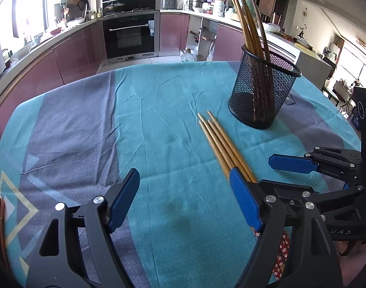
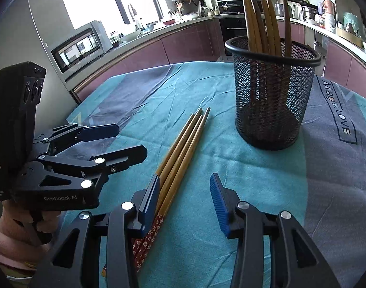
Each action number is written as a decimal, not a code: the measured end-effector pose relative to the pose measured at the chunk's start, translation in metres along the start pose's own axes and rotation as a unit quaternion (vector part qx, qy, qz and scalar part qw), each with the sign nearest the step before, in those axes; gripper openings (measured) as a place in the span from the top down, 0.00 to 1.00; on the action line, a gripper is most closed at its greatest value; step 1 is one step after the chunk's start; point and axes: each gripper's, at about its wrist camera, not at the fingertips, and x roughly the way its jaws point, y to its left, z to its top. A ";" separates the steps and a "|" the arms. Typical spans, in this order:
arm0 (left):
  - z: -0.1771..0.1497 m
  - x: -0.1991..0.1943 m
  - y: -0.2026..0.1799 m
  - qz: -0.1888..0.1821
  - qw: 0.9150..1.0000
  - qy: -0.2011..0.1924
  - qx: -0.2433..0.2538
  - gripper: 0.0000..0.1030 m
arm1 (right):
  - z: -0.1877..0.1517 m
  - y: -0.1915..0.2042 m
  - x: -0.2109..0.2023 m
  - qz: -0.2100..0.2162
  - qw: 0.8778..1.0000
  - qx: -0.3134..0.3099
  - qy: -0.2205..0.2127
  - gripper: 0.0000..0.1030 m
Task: Organize utensils
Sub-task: 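Move both open grippers back down to the loose chopsticks, then grasp one chopstick each with the left and right grippers, then lift both held chopsticks up toward the mesh cup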
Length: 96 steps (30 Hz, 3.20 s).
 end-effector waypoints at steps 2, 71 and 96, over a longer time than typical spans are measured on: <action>-0.003 0.002 -0.002 -0.002 1.000 0.005 0.003 0.26 | -0.001 0.000 0.000 -0.003 1.000 0.000 0.000 0.61; 0.004 0.030 -0.029 -0.013 0.998 0.036 0.050 0.86 | 0.019 0.002 0.027 -0.052 0.998 -0.029 0.019 0.85; 0.022 -0.021 -0.015 -0.078 0.997 -0.017 -0.002 0.93 | 0.015 -0.016 -0.041 0.025 0.997 0.017 -0.068 0.95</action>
